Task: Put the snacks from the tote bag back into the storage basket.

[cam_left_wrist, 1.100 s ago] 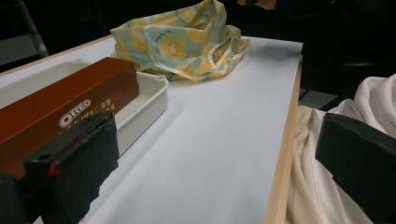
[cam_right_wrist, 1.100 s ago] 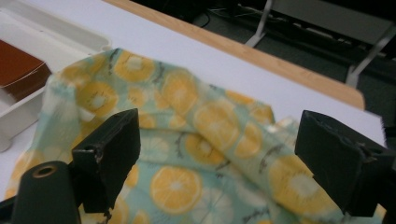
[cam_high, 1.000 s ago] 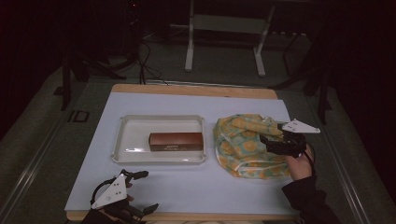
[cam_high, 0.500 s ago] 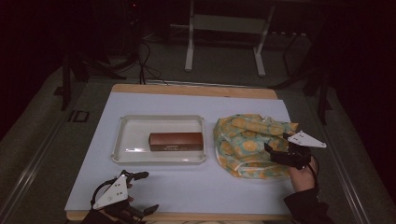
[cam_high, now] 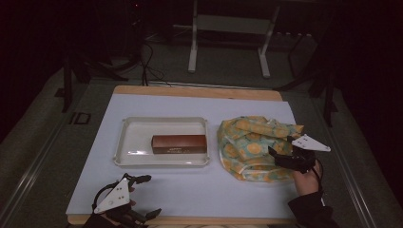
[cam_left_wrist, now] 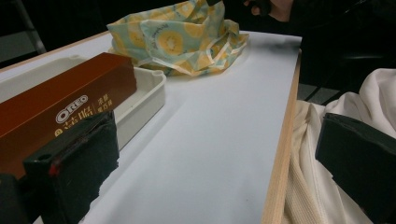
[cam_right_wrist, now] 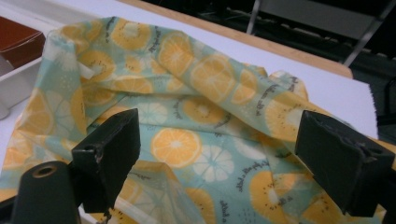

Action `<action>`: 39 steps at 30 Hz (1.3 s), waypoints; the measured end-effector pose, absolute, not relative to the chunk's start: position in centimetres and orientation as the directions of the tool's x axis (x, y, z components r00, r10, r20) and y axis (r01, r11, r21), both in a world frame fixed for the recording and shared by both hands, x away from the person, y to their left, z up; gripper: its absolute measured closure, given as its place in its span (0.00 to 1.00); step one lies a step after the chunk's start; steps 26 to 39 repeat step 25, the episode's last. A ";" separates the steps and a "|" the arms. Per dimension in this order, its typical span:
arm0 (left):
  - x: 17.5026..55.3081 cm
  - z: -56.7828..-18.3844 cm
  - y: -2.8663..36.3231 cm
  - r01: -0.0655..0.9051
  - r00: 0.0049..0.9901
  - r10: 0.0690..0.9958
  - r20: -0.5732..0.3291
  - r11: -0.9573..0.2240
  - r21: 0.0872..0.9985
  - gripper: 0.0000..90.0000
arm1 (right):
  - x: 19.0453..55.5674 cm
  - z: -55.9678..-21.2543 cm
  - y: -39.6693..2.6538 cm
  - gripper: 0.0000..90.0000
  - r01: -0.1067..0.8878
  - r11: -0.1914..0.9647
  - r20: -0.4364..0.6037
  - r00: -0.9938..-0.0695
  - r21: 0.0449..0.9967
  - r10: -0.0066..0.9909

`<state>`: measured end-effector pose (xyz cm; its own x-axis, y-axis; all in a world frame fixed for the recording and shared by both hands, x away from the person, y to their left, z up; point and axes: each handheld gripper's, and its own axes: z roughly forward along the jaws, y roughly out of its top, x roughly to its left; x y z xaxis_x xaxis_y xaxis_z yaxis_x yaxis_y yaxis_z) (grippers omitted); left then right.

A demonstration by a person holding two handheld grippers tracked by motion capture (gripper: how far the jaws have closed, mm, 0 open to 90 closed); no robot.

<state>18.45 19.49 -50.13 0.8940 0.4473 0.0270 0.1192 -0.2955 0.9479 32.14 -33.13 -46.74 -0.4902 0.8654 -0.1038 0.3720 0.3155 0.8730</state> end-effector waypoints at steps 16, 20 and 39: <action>18.5 -50.1 19.5 0.119 0.892 0.452 0.030 -0.298 0.947 0.00 | 32.1 -47.0 -33.1 0.16 0.386 0.304 -0.084 -0.492 0.871 0.866; 18.4 -50.1 19.6 0.120 0.890 0.454 0.029 -0.296 0.948 0.00 | 32.1 -47.1 -33.1 0.16 0.392 0.307 -0.086 -0.489 0.867 0.868; 18.4 -50.1 19.5 0.119 0.890 0.454 0.031 -0.298 0.947 0.00 | 32.1 -47.1 -33.0 0.16 0.392 0.312 -0.092 -0.488 0.866 0.868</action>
